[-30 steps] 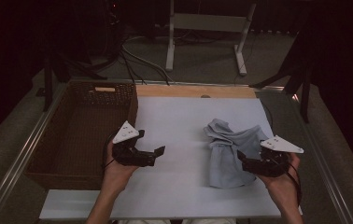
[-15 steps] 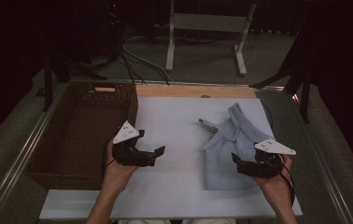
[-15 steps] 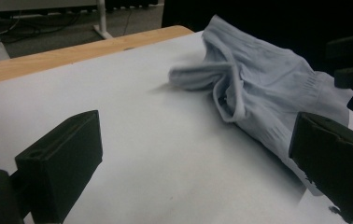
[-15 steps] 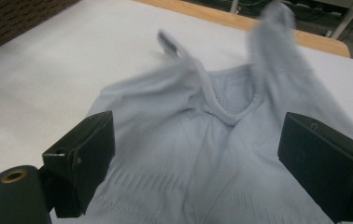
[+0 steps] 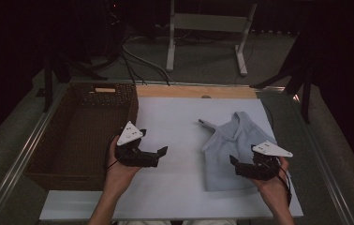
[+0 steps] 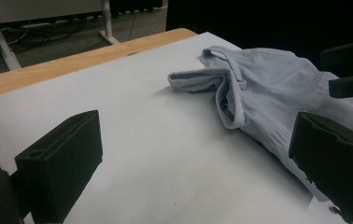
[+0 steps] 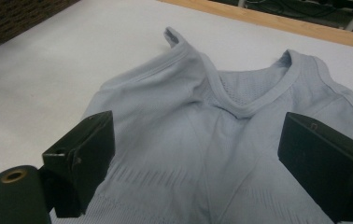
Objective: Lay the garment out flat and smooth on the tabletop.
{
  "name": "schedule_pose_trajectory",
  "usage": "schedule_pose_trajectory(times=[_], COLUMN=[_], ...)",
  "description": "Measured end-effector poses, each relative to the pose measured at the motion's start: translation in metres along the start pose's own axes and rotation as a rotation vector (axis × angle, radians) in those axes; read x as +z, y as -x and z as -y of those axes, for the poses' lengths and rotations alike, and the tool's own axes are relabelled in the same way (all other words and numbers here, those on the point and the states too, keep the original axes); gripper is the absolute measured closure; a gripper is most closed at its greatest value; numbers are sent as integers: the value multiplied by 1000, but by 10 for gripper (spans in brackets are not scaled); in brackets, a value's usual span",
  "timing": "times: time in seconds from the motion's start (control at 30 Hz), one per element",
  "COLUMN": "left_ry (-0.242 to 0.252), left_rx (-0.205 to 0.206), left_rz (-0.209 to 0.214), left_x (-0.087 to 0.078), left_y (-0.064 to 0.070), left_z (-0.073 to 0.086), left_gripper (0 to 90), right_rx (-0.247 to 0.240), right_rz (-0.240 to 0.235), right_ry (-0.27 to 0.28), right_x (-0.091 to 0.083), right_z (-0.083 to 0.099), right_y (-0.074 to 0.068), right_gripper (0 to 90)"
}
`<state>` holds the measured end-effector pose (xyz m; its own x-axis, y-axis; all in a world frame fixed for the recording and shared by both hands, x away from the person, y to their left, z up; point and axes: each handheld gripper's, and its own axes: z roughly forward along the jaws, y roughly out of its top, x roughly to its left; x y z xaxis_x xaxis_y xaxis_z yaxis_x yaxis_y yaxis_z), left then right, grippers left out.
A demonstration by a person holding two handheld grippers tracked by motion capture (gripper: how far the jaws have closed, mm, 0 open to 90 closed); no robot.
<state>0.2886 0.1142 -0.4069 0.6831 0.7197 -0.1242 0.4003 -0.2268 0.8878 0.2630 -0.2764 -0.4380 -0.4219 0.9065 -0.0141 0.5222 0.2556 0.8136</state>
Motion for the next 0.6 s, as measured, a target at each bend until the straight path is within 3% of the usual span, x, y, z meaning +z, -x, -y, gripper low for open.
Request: schedule_pose_trajectory(times=[0.6], left_ry=[9], left_rx=[8], left_rz=[5], left_x=[8], left_y=[9], left_z=[-5], left_gripper=[46], right_rx=[26], right_rz=[-23], right_ry=[49], right_x=[-4], right_z=[4], right_y=[3], right_gripper=[107])
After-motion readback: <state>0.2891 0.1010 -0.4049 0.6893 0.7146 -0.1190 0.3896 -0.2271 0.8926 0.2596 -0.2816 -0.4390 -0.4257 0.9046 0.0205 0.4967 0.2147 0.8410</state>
